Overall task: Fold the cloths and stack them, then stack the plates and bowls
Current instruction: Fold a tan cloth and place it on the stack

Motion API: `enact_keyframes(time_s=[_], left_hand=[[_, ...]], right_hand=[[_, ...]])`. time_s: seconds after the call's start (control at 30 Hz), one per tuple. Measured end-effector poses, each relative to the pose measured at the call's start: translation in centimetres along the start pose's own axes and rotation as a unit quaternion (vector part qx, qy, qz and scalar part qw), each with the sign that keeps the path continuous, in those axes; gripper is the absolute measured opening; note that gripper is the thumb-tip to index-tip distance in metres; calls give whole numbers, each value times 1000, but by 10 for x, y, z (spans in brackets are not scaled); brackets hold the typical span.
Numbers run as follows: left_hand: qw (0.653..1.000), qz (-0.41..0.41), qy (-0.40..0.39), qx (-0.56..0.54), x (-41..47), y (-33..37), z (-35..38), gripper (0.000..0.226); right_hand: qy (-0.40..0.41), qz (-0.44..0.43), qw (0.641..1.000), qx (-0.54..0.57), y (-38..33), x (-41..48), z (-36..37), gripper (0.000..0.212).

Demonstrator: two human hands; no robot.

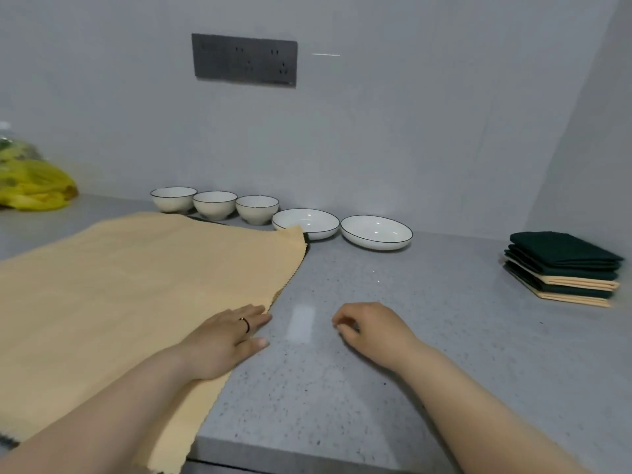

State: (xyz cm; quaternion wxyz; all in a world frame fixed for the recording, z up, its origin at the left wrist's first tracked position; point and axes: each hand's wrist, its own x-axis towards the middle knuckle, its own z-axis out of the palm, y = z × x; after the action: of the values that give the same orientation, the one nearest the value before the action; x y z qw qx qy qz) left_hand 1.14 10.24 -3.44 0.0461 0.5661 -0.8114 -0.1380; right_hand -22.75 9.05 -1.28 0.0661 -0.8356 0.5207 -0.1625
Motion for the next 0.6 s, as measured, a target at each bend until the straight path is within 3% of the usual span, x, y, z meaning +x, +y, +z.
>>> enact_keyframes(time_s=[0.1, 0.2, 0.3, 0.37, 0.4, 0.5, 0.6], left_hand=[[1000, -4, 27, 7, 15, 2, 1, 62], [983, -26, 82, -164, 25, 3, 0, 43], [886, -61, 155, -433, 24, 3, -5, 37], [828, -70, 191, -523, 21, 1, -9, 33], [823, -76, 203, -526, 19, 0, -11, 32], [865, -79, 215, -446, 11, -10, -14, 26], [919, -82, 175, -344, -4, -22, -18, 21]], right_hand=[[-1, -25, 999, 21, -20, 5, 9, 28], [0, -82, 995, 63, -46, 6, 19, 27], [-31, -161, 981, 105, -74, 2, 30, 30], [-56, -206, 969, 125, -90, -1, 38, 34], [-67, -221, 964, 128, -95, -2, 43, 36], [-68, -236, 960, 139, -106, -1, 53, 33], [-33, -235, 962, 133, -109, 2, 58, 24]])
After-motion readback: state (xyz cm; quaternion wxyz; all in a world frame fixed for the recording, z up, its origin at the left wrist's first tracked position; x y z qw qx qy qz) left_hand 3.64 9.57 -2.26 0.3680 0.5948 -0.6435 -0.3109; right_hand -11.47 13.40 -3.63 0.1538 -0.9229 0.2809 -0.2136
